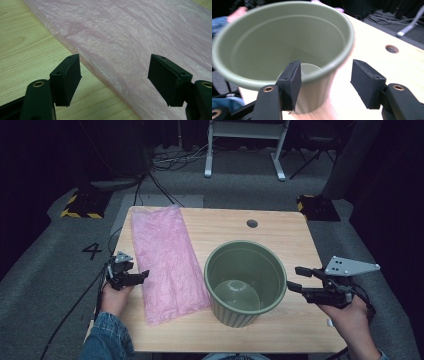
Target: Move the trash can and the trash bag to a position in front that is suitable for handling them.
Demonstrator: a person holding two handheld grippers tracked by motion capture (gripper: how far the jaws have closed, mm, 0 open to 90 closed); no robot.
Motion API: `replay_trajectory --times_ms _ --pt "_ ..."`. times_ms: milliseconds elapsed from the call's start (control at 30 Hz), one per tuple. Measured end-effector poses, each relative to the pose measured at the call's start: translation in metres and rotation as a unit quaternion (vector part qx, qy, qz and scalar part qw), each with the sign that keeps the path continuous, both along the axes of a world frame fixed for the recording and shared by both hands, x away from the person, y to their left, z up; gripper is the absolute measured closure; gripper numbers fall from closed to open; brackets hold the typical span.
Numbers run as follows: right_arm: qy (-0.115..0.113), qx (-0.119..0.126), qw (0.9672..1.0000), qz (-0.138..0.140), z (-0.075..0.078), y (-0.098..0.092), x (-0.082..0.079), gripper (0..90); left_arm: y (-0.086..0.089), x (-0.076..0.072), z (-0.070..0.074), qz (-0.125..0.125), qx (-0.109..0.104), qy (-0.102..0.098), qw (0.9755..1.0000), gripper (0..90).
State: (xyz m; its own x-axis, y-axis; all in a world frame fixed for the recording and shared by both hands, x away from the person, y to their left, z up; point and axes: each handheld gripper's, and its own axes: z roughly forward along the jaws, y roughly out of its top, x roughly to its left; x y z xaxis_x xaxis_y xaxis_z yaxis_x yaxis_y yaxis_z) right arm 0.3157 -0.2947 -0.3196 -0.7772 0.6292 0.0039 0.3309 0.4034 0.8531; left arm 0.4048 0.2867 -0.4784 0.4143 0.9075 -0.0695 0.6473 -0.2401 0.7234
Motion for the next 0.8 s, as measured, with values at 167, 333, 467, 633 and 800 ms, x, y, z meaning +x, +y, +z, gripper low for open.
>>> replay_trajectory --times_ms 167,333,467,633,800 --pt "0.011 -0.01 0.9996 -0.026 -0.018 -0.013 0.009 39.9 0.002 0.002 0.0 0.002 0.003 0.004 1.0 25.9" --pt "0.033 -0.021 0.998 -0.05 -0.051 -0.026 0.02 39.2 -0.006 0.008 0.007 -0.007 0.027 0.001 0.9996 25.2" --pt "0.052 -0.032 0.9959 -0.067 -0.075 -0.033 0.029 39.8 -0.009 0.018 0.005 -0.007 0.042 0.011 0.999 24.4" --pt "0.083 -0.044 0.9926 -0.077 -0.097 -0.036 0.037 41.8 -0.006 0.028 0.001 0.007 0.037 0.016 0.9992 23.3" --pt "0.094 -0.056 0.9901 -0.088 -0.112 -0.034 0.045 41.7 -0.004 0.044 -0.004 0.02 0.037 0.046 0.998 21.6"
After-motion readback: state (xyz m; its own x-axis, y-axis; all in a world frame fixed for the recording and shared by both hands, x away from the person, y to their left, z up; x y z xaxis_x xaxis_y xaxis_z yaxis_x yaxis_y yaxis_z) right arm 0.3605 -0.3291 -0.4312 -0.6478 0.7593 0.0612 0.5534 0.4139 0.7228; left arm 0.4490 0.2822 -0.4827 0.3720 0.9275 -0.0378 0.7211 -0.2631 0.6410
